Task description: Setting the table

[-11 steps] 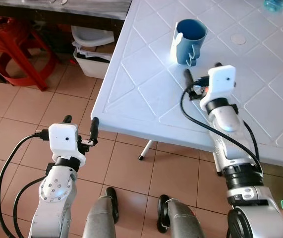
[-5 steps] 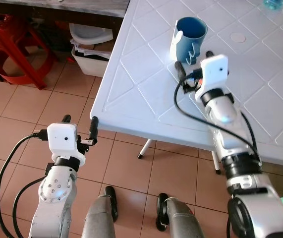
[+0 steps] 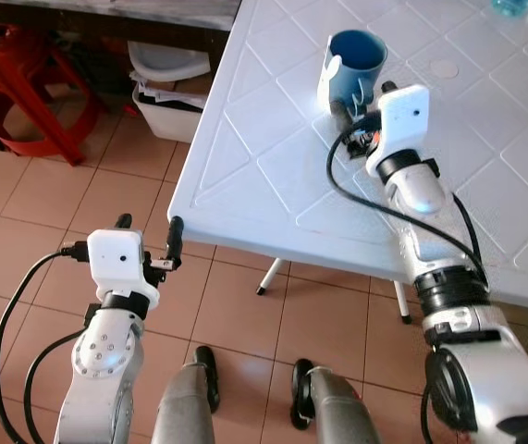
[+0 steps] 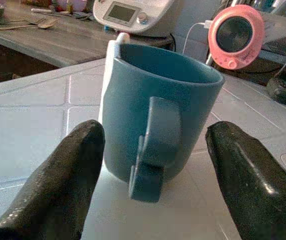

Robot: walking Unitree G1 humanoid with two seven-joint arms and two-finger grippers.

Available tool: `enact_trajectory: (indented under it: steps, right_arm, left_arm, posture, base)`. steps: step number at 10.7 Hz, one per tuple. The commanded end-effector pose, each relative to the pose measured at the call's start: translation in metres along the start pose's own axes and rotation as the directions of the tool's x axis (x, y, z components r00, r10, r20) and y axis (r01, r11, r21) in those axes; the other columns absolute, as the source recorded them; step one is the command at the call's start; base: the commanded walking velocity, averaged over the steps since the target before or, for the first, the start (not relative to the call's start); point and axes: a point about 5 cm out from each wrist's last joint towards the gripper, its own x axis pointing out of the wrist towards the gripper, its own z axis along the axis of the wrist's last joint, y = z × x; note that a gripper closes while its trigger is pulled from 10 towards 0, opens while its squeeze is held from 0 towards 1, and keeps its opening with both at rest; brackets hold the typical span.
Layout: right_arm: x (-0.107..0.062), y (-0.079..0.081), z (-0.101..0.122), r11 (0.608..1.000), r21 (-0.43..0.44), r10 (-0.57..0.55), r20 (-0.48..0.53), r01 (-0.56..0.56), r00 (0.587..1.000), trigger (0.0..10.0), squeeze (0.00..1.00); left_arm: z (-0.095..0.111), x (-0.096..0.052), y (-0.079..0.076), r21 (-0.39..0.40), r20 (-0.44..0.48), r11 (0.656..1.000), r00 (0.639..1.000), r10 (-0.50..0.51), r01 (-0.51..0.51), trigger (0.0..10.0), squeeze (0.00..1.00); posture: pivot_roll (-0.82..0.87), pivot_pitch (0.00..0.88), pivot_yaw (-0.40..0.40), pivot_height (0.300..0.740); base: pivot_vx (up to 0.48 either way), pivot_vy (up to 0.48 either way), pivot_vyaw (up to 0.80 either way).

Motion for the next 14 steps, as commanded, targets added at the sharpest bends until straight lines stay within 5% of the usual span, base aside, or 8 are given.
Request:
enact_trajectory:
  steps: [1,8,14]
  right_arm:
    - [0.0017,-0.0018,0.0009,1.0,0.013,-0.003,0.007,0.003,1.0,0.0,0.0]
    - [0.0039,-0.0109,-0.0058,0.999,0.035,-0.032,-0.007,0.032,0.999,0.0,0.0]
    - [-0.005,-0.0037,-0.0065,0.998,0.056,-0.031,0.032,0.03,0.999,0.0,0.0]
  left_arm:
    - [-0.0085,-0.0031,-0.0003,0.0,-0.053,1.0,0.999,0.005,-0.005,10.0,0.0]
    - [-0.0074,-0.0004,0.0021,0.012,-0.049,1.0,0.999,0.007,-0.007,10.0,0.0]
    - [-0.0108,0.0069,0.0031,0.006,-0.045,0.999,0.998,0.038,-0.038,10.0,0.0]
  posture:
    - [0.05,0.348,-0.003,0.74]
    - [0.05,0.344,0.005,0.74]
    - [0.04,0.301,0.0,0.74]
  base:
    - [0.0,0.0,0.0]
    - [0.0,0.0,0.0]
    - [0.0,0.0,0.0]
